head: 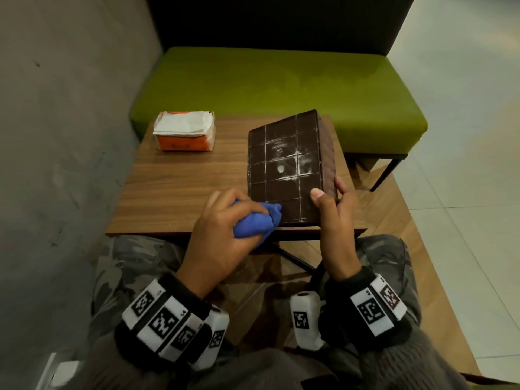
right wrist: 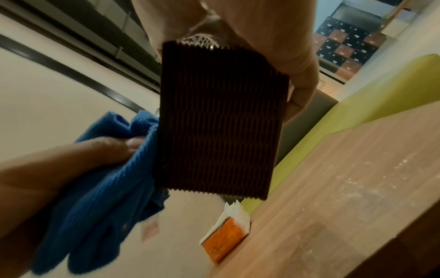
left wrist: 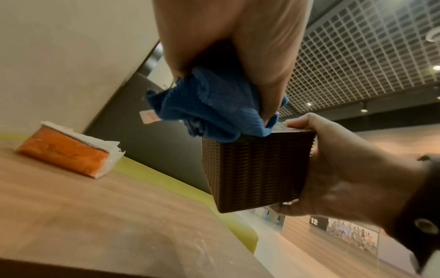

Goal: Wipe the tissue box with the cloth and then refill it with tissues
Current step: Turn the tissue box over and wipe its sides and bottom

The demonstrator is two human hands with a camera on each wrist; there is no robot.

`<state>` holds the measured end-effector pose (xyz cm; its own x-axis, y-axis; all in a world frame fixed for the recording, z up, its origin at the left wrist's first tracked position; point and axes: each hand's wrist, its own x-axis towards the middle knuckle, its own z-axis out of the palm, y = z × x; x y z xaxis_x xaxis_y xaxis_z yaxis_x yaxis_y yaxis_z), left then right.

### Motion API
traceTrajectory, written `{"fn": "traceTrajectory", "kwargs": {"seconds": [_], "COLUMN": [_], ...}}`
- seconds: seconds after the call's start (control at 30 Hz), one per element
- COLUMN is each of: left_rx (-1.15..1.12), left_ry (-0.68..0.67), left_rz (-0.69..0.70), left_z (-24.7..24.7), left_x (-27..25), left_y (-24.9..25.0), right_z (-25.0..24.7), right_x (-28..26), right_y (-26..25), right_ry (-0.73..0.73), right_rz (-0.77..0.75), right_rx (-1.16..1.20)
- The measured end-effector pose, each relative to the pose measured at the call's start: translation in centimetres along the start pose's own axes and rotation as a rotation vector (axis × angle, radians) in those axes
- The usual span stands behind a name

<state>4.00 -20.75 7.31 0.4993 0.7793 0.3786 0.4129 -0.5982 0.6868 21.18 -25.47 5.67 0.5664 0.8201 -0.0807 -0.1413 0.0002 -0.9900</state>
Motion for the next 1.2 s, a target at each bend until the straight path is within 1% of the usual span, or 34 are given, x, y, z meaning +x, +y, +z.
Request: {"fn": "traceTrajectory", "kwargs": {"seconds": [0.1, 0.17, 0.27, 0.33, 0.4, 0.5, 0.53, 0.67, 0.7, 0.73, 0.83, 0.87, 0.9, 1.0, 1.07, 1.13, 1.2], "left_rx": [-0.025, -0.042, -0.023, -0.047, -0.067, -0.066, -0.069, -0.048, -0.064, -0.080, -0.108, -0.102, -0.088, -0.069, -0.079, -0.076, -0.090], "left_ry": [0.153, 0.215, 0.145, 0.102, 0.114, 0.180, 0.165, -0.039, -0.065, -0.056, 0.073, 0.096, 0.089, -0.032, -0.084, -0.059, 0.035], "left_rz": [-0.065, -0.063, 0.035, 0.059, 0.023, -0.052, -0.051, 0.052, 0.056, 0.046, -0.032, -0.046, -0.042, -0.001, 0.008, 0.006, -0.018], "left_z": [-0.2, -0.1, 0.5, 0.6, 0.1, -0.3, -0.2, 0.7, 0.7, 0.6, 0.0, 0.0, 0.2, 0.7, 0.7, 0.5, 0.2], "left_x": [1.7, 2.8, 2.2, 1.7, 2.7, 4.6, 4.4, 0.5, 0.3, 0.6, 3.2, 3.6, 3.6, 1.3, 0.6, 1.2, 2.5], "left_y": [0.1, 0.9, 2.4, 2.5, 2.1, 1.7, 1.8, 2.3, 2.2, 2.0, 1.5, 1.5, 1.6, 2.1, 2.1, 2.0, 1.8], "right_z": [0.9, 1.6, 1.9, 1.8, 1.8, 2.0, 2.0, 1.3, 1.2, 1.3, 1.6, 1.6, 1.6, 1.1, 0.8, 0.8, 0.9], "right_x": [-0.5, -0.8, -0.5, -0.5, -0.8, -1.2, -1.1, -0.3, -0.4, -0.5, -1.1, -1.1, -1.1, -0.7, -0.6, -0.8, -0.9], "right_y": [0.6, 0.9, 1.0, 1.1, 1.4, 1.7, 1.5, 1.5, 1.5, 1.5, 1.6, 1.5, 1.4, 1.5, 1.5, 1.6, 1.6], "right_ry": [-0.047, -0.045, -0.015, -0.006, -0.026, -0.036, -0.023, 0.038, 0.036, 0.025, -0.009, -0.010, -0.004, 0.025, 0.016, -0.010, -0.025], "right_rz": [0.001, 0.002, 0.004, 0.001, -0.002, -0.019, -0.020, -0.004, -0.017, -0.025, -0.035, -0.032, -0.028, -0.030, -0.048, -0.057, -0.062], "right_rx": [-0.045, -0.088, -0.102, -0.110, -0.120, -0.141, -0.136, -0.117, -0.137, -0.160, -0.183, -0.178, -0.171, -0.150, -0.168, -0.173, -0.149]}}
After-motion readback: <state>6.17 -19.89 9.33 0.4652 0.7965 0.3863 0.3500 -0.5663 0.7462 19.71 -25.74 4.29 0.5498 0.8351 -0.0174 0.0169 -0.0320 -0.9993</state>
